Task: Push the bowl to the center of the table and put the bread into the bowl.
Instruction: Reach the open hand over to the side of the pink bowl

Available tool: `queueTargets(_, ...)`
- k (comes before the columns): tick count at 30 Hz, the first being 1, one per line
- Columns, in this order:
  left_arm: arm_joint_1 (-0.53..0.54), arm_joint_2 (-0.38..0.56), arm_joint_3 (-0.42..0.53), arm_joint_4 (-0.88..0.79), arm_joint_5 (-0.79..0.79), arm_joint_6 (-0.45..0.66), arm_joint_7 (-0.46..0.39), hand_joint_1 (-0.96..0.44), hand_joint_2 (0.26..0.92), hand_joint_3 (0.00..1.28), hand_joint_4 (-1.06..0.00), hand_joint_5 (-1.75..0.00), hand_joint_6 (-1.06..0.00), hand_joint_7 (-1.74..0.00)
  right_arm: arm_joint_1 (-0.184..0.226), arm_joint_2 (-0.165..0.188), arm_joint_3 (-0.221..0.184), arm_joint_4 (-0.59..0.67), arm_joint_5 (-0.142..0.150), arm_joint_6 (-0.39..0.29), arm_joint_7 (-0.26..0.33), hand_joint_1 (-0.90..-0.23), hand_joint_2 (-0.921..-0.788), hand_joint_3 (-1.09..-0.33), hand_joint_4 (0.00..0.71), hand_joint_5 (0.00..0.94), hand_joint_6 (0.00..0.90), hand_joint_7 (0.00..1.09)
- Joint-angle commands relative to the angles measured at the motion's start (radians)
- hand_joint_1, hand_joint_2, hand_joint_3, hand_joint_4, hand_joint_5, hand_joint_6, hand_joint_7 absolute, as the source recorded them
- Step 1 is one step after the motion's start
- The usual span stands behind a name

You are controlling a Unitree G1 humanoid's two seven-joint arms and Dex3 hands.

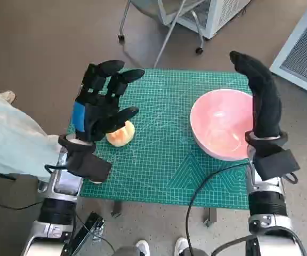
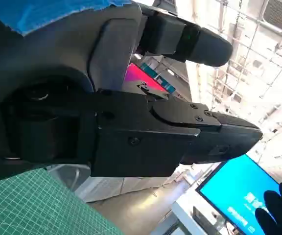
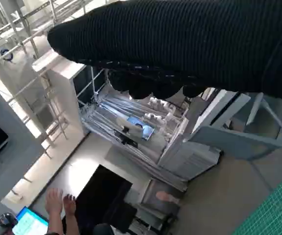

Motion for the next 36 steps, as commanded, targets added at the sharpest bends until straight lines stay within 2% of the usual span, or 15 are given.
queueTargets(1,-0.01,-0.006,-0.003,-0.016,-0.016,0.004,-0.011,-0.03,0.907,0.0,-0.2,-0.95,-0.25,-0.97,0.03,0.003,0.0,0.002,0.007,0.01,0.01,-0.663,-0.921,-0.674,0.299,0.002,0.042,0.78)
queueTargets(11,-0.005,-0.006,-0.002,-0.018,-0.017,0.008,-0.018,-0.03,0.908,0.0,-0.2,-0.95,-0.24,-0.97,0.038,0.003,0.004,-0.01,-0.008,0.008,0.001,-0.666,-0.921,-0.675,0.299,0.002,0.043,0.77)
queueTargets(20,-0.001,-0.005,-0.002,-0.019,-0.018,0.002,-0.015,-0.03,0.908,0.0,-0.2,-0.95,-0.24,-0.97,0.045,-0.009,-0.001,-0.007,-0.005,0.005,0.007,-0.662,-0.921,-0.676,0.3,0.003,0.041,0.77)
queueTargets(28,0.004,-0.006,0.002,-0.02,-0.022,-0.006,-0.011,-0.03,0.909,0.0,-0.2,-0.95,-0.24,-0.97,0.039,-0.068,-0.038,0.072,0.016,-0.031,0.017,-0.66,-0.921,-0.671,0.295,0.001,0.024,0.75)
queueTargets(31,0.006,-0.005,0.004,-0.012,-0.02,-0.01,-0.006,-0.03,0.91,0.0,-0.2,-0.95,-0.24,-0.97,0.03,-0.101,-0.067,0.133,0.02,-0.043,0.0,-0.653,-0.921,-0.677,0.292,0.001,0.017,0.74)
queueTargets(36,0.009,-0.005,0.005,-0.015,-0.016,-0.012,-0.001,-0.03,0.911,0.0,-0.2,-0.95,-0.24,-0.96,0.029,-0.128,-0.108,0.197,0.027,-0.04,-0.033,-0.626,-0.921,-0.703,0.291,0.001,0.008,0.73)
